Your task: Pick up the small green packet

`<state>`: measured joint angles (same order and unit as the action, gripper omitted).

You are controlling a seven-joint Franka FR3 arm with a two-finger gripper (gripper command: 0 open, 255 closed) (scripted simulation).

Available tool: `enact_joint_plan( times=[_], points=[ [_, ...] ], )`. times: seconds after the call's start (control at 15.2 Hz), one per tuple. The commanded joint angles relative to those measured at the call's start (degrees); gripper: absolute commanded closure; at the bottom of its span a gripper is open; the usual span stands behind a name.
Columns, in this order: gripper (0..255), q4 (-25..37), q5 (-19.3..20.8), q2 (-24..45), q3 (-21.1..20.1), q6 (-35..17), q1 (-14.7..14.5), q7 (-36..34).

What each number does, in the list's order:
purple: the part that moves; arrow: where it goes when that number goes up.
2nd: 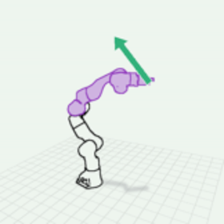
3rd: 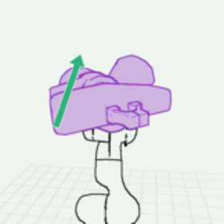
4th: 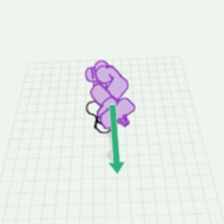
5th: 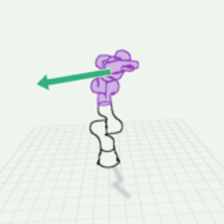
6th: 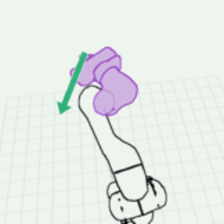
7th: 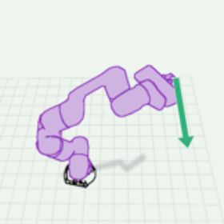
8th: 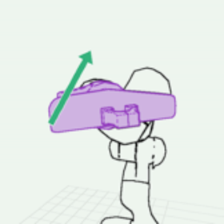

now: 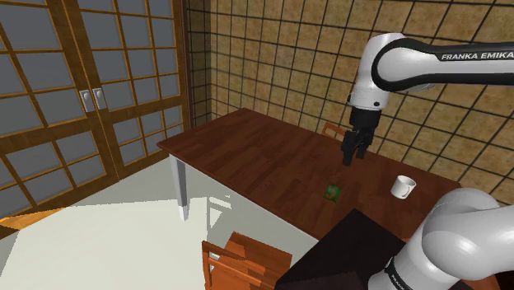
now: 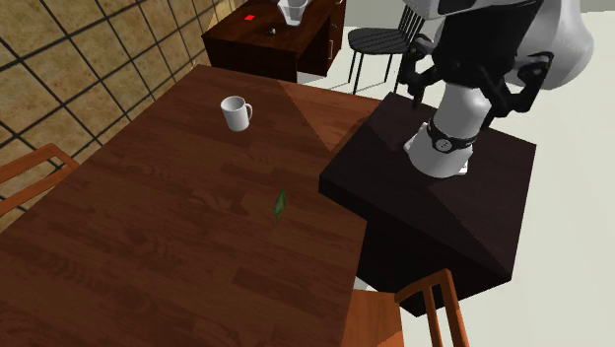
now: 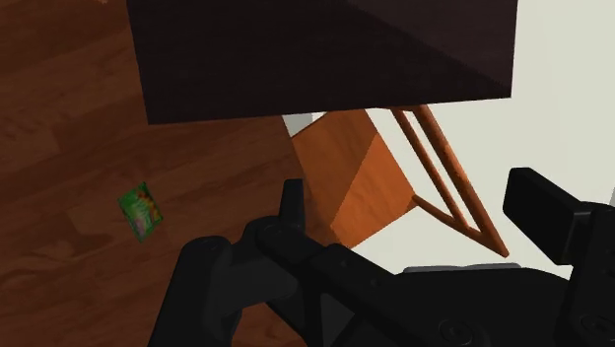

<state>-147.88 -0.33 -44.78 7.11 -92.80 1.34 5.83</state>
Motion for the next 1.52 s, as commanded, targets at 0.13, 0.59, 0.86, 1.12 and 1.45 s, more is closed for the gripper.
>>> enact_joint_plan(
  times=[0.13, 0.59, 0.86, 1.12, 1.45],
  points=[
    [0, -4.2, 4.3, 1.4, 4.6, -6.9, 1.7, 6.6],
    [0, -8.5, 10.5, 8.8, 13.1, -21.3, 4.1, 17.6],
    [0, -8.8, 12.4, 16.1, 18.4, -30.4, 4.4, 24.2],
    [0, -7.3, 11.6, 25.3, 24.0, -39.6, 3.2, 31.9],
    [0, -3.2, 2.7, 39.2, 30.7, -49.9, -0.5, 45.8]
  ],
)
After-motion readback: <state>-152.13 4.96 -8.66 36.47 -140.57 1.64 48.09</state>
